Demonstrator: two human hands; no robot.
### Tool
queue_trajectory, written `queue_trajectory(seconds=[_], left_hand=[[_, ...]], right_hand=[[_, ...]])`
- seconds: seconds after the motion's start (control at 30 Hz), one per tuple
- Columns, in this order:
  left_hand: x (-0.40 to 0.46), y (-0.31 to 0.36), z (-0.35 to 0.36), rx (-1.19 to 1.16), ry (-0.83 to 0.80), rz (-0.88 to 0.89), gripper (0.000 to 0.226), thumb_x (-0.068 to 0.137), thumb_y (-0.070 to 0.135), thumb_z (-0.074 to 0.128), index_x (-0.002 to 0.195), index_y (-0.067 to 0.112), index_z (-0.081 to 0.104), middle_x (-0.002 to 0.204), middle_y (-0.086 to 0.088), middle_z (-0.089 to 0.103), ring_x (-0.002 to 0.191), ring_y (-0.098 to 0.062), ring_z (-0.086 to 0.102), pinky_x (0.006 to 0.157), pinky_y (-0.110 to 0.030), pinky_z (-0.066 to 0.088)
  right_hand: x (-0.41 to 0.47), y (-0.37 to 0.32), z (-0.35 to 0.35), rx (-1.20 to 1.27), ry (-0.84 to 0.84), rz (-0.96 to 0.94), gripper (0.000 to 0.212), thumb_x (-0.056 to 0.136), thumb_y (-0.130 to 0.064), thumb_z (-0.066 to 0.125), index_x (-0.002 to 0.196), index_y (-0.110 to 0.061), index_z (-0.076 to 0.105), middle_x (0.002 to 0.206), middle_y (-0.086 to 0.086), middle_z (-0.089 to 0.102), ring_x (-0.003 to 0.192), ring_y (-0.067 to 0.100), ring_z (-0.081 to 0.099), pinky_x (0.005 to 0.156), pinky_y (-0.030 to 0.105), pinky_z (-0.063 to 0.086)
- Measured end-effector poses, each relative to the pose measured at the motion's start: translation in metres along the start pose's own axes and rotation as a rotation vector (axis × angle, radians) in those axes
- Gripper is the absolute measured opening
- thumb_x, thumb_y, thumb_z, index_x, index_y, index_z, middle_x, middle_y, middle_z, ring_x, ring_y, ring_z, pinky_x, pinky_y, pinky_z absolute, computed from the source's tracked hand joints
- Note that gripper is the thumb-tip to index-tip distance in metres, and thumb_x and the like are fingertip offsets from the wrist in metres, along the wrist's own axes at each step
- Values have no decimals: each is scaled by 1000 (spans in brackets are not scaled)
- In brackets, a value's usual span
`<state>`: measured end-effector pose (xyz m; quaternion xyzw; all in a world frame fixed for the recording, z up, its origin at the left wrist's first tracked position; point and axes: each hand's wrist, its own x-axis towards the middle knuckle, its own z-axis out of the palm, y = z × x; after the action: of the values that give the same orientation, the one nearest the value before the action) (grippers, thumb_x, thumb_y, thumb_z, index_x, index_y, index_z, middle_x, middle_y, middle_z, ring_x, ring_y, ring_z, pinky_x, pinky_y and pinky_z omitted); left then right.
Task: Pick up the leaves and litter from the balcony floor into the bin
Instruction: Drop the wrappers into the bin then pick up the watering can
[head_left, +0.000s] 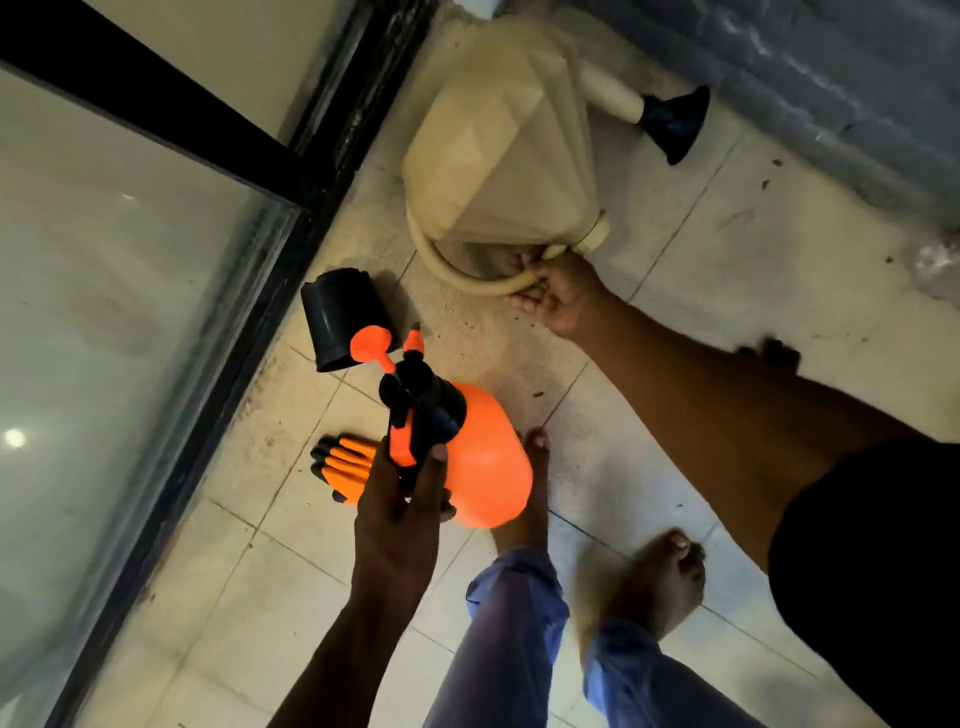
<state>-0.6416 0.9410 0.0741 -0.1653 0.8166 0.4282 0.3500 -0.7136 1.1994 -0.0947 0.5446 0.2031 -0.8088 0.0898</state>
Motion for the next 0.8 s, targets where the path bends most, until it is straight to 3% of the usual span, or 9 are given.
queue_trajectory(seconds=[0.1,0.2,0.27,0.37,0.43,0.5,0.63,0.8], left_hand=[[-28,3,0,-1,-7,6,48,84,51,63,122,21,62,87,-2,69,78,-19,70,72,-48,62],[-59,10,0,22,-5,52,33,91,43,67,117,24,63,88,-1,72,78,-18,72,73,-44,59],[-81,18,3,59,9,79,10,97,22,66,107,20,65,86,-4,72,80,-20,69,74,-46,55],[-115,33,5,69,51,101,13,94,5,67,95,17,66,76,0,68,74,-18,60,67,-34,45],[-141,53,3,106,42,111,12,93,10,69,84,15,63,62,8,60,60,-5,49,60,-30,38],[-163,67,0,118,20,132,22,95,28,66,79,14,62,61,7,60,56,-5,47,61,-33,37],[-203,87,-8,201,42,165,46,98,56,51,80,17,70,76,1,70,78,-12,61,65,-28,42],[-232,74,-20,301,-30,171,47,90,68,54,83,28,77,84,10,76,90,-6,65,77,-32,47]], right_hand=[[-59,4,-23,6,46,-13,18,101,-1,52,90,-13,61,95,5,70,91,26,68,79,47,56],[-123,7,-50,5,121,-42,18,99,-5,58,85,-16,59,89,5,70,95,32,70,63,38,59],[-175,8,-69,20,172,-60,19,97,-6,61,85,-20,59,88,4,70,91,26,71,73,41,60],[-251,18,-97,-10,251,-71,21,95,-3,61,89,-22,56,95,3,69,89,19,69,89,44,50],[-303,31,-116,-1,318,-54,21,95,1,59,93,-20,57,96,6,68,92,23,67,87,43,47],[-344,44,-132,11,377,-46,21,94,2,61,111,-11,61,105,13,72,101,30,68,82,42,50],[-406,69,-156,82,417,-117,25,95,0,63,120,-1,62,101,22,70,86,32,68,75,40,52],[-434,101,-181,79,568,-127,21,98,-1,58,115,9,61,85,19,63,71,28,60,67,35,49]])
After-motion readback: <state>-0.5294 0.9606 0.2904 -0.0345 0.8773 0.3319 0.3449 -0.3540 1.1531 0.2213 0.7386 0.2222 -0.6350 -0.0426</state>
